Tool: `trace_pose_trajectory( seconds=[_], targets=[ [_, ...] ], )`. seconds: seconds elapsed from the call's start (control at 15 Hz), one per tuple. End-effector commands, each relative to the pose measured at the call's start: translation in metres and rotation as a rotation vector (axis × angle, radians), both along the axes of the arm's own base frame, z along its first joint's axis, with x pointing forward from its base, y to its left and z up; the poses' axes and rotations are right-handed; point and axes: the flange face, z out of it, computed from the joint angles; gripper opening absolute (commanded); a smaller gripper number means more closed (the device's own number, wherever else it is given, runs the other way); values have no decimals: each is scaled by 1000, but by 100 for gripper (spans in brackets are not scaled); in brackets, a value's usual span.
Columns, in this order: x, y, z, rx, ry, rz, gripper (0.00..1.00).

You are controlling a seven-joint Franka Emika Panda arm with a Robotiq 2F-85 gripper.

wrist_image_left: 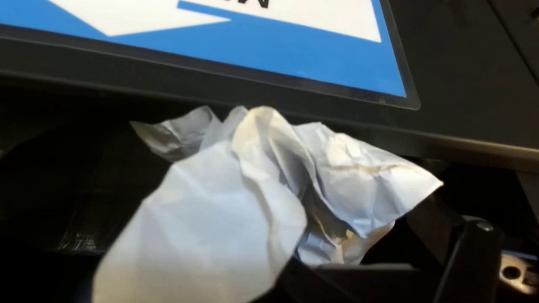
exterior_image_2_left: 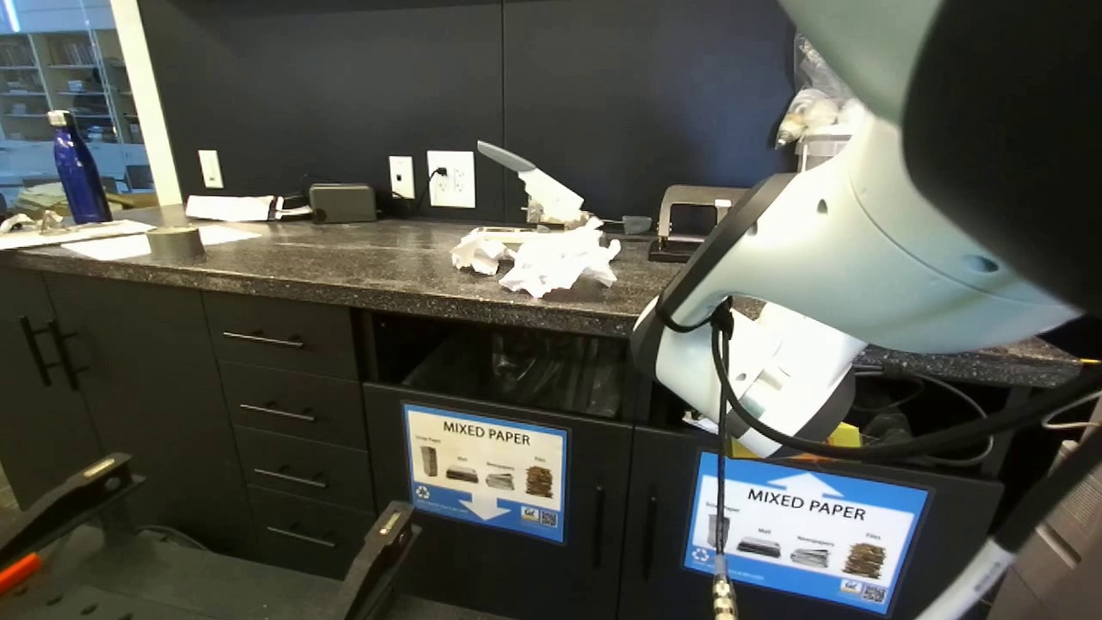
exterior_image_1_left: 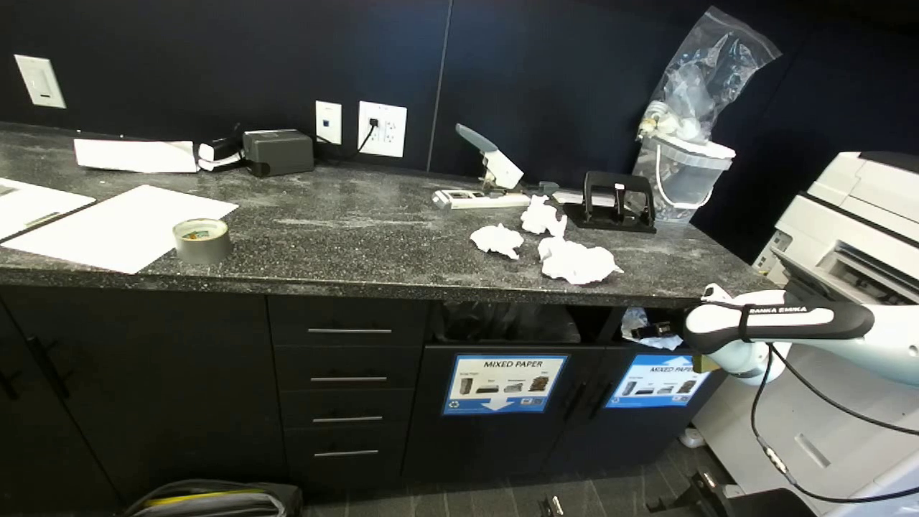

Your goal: Put the tissue into the rubbish bin.

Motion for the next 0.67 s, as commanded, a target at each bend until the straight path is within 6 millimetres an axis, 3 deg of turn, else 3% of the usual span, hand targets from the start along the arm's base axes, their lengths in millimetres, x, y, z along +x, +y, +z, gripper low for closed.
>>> trace_pose_trajectory(
  seconds=[0.0, 0.33, 0.6],
  targets=[
    [19, 9, 16, -95, -41, 39, 100],
    [18, 20, 24, -330, -69, 122, 100],
    [12, 25, 29, -444, -169, 63, 100]
  ],
)
